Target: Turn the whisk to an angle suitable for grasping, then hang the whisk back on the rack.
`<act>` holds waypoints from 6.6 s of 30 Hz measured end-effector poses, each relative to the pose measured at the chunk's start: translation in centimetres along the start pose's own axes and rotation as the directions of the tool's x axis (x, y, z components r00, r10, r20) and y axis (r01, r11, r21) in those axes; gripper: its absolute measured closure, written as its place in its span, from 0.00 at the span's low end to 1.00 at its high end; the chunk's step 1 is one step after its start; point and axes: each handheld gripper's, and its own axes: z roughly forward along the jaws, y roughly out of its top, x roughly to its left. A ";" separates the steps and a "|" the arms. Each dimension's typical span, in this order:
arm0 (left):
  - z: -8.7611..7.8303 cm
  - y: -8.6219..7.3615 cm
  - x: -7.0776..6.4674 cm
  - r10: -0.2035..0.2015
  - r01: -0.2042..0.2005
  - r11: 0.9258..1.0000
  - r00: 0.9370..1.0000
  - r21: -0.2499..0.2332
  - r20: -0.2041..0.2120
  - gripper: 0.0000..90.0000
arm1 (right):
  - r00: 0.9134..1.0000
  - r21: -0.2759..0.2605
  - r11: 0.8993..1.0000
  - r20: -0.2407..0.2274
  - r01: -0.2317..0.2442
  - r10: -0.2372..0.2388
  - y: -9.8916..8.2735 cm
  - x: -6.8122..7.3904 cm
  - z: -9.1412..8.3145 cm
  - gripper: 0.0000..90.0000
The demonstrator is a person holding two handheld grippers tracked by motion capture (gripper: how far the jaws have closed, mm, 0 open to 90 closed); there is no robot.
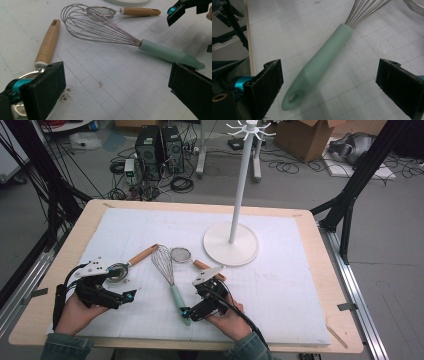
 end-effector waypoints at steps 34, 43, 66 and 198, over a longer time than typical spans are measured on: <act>0.0 0.0 0.0 -0.004 0.004 1.000 1.000 -0.001 0.000 0.02 | 0.998 0.095 0.995 0.058 0.005 -0.011 0.9 1.2 3.9 0.40; -0.1 0.0 0.1 -0.006 0.006 1.000 1.000 -0.007 -0.001 0.02 | 0.993 0.109 0.993 0.106 0.037 -0.049 0.9 1.9 4.1 0.44; -0.1 0.0 0.1 -0.004 0.004 1.000 1.000 -0.007 -0.003 0.02 | 0.984 0.147 0.989 0.171 0.015 -0.041 0.3 1.4 2.5 0.56; 11.8 8.6 -7.7 0.342 -0.447 0.886 0.807 0.120 0.482 0.66 | 0.966 0.236 0.937 -0.057 0.257 -0.251 6.0 -0.5 -6.2 0.73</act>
